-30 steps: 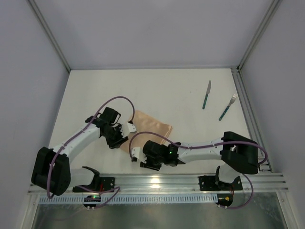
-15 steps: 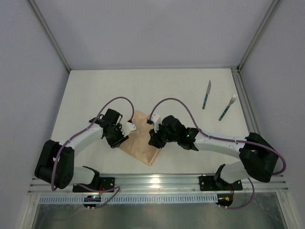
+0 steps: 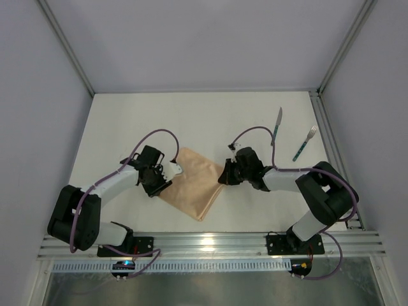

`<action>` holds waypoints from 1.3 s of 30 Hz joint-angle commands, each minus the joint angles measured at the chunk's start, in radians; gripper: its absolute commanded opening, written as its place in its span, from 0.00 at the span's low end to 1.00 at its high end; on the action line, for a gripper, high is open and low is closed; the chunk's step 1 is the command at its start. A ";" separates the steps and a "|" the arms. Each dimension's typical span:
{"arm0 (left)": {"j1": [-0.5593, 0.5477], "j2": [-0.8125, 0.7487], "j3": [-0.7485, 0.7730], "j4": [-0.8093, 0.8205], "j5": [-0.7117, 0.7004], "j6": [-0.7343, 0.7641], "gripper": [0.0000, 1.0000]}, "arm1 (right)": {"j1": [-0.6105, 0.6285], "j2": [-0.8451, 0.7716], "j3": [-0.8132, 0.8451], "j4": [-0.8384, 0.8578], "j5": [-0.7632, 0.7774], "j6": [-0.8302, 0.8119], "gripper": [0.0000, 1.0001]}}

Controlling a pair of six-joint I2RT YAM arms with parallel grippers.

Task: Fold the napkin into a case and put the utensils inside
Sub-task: Smooth out the square-folded napkin at the center of the board.

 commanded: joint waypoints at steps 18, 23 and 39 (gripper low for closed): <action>0.004 -0.055 0.023 0.051 -0.029 -0.034 0.40 | -0.067 -0.147 -0.037 -0.016 0.074 0.114 0.04; 0.004 -0.059 0.020 0.044 -0.027 -0.039 0.40 | -0.107 -0.092 -0.038 0.040 0.056 0.144 0.04; 0.004 -0.044 -0.015 0.093 -0.069 -0.042 0.41 | -0.169 -0.064 -0.132 0.094 0.077 0.195 0.04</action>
